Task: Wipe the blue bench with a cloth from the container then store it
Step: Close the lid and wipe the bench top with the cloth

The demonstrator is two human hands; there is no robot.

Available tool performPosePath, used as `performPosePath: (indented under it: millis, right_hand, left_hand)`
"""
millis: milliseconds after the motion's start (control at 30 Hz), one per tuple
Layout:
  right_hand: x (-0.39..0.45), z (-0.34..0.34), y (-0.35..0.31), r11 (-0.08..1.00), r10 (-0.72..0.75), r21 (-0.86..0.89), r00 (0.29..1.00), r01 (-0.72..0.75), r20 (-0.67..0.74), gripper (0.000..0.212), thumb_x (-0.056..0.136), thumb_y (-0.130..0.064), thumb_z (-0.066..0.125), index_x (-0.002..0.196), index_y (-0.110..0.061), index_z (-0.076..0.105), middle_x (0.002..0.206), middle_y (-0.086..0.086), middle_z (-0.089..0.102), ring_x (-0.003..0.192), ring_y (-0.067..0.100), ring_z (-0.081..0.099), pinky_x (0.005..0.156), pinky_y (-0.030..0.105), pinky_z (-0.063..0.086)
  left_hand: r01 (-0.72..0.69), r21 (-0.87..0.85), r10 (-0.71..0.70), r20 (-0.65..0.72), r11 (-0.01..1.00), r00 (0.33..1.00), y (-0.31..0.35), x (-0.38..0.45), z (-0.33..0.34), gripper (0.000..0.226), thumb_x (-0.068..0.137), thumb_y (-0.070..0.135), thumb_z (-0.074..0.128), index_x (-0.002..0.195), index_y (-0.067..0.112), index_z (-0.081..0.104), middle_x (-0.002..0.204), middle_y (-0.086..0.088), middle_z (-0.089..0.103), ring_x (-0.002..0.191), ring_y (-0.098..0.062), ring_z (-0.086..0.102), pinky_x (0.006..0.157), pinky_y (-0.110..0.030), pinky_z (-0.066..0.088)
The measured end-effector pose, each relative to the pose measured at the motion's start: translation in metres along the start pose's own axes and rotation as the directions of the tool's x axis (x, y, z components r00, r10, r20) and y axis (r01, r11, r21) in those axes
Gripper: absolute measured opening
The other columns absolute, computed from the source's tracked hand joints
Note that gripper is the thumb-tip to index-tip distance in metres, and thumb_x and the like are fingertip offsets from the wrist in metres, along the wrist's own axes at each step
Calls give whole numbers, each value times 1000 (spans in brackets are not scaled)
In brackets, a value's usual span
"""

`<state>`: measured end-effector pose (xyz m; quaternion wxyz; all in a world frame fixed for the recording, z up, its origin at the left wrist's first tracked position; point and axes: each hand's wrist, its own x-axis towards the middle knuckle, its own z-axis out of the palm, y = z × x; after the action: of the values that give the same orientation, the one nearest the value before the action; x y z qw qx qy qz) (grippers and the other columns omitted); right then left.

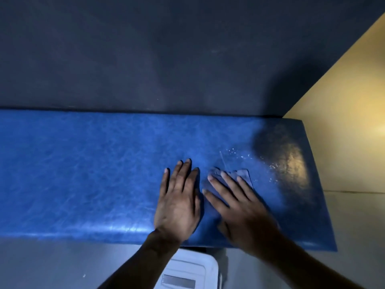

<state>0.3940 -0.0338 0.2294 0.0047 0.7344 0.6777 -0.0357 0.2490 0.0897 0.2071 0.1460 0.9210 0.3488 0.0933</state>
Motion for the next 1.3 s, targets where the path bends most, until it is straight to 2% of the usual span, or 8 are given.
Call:
performPosePath:
  millis: [200, 333, 500, 600, 800, 967, 1100, 1300]
  right_hand:
    - [71, -5, 52, 994, 30, -107, 997, -23, 66, 75, 80, -37, 35, 155, -29, 34, 168, 4, 19, 155, 28, 19, 123, 52, 19]
    - [108, -2, 81, 977, 211, -22, 977, -210, 42, 73, 80, -40, 35, 152, -26, 42, 167, 8, 24, 152, 31, 24, 122, 54, 17]
    - [109, -3, 91, 838, 531, 110, 845, -534, 57, 72, 86, -44, 34, 155, -24, 33, 169, 12, 13, 154, 34, 13, 124, 57, 6]
    - [86, -6, 80, 789, 602, 141, 798, -597, 12, 71, 85, -45, 35, 153, -23, 39, 167, 14, 17, 153, 36, 16, 123, 59, 10]
    - [-13, -1, 48, 862, 481, 213, 875, -460, -58, 65, 81, -37, 54, 145, -26, 54, 163, 11, 32, 152, 33, 27, 120, 59, 21]
    - [-88, 2, 64, 951, 258, 169, 966, -258, 20, 67, 78, -40, 62, 143, -29, 54, 164, 4, 30, 153, 27, 24, 121, 56, 21]
    - [-116, 2, 83, 960, 224, 169, 975, -223, 11, 66, 78, -38, 68, 143, -29, 55, 163, 3, 32, 154, 28, 22, 115, 60, 30]
    - [-109, 1, 88, 971, 192, 146, 981, -188, -14, 69, 78, -39, 64, 145, -29, 51, 164, 3, 31, 153, 28, 23, 116, 59, 29]
  left_hand:
    - [24, 43, -22, -46, 999, 999, 0, -1, 4, 51, 96, 26, 45, 144, 13, 57, 162, -7, 45, 155, -23, 35, 124, -54, 29]
    - [24, 30, -22, -65, 999, 998, 1, 0, 6, 52, 94, 26, 46, 142, 14, 59, 161, -6, 46, 154, -23, 38, 123, -54, 30]
    - [15, 48, -13, -58, 999, 998, 0, -1, 7, 54, 92, 27, 43, 142, 13, 58, 161, -7, 46, 153, -25, 38, 123, -56, 30]
    - [28, 51, -25, -54, 998, 998, 2, 1, 7, 54, 92, 27, 42, 142, 13, 58, 161, -8, 46, 153, -26, 38, 123, -55, 30]
    - [42, 75, -41, -21, 996, 999, 7, 0, 6, 56, 92, 29, 40, 143, 13, 57, 161, -8, 46, 153, -27, 38, 124, -55, 27]
    - [83, 77, -82, -17, 994, 996, 18, -1, 4, 58, 89, 28, 42, 144, 12, 55, 161, -9, 45, 154, -27, 35, 125, -57, 25]
    - [171, 96, -171, -3, 981, 985, 44, -1, 8, 65, 82, 30, 46, 146, 18, 51, 164, -12, 39, 156, -33, 31, 126, -60, 19]
    - [115, 116, -122, 58, 987, 991, 115, 6, 32, 67, 85, 34, 45, 150, 19, 49, 168, -13, 32, 158, -34, 24, 124, -64, 21]
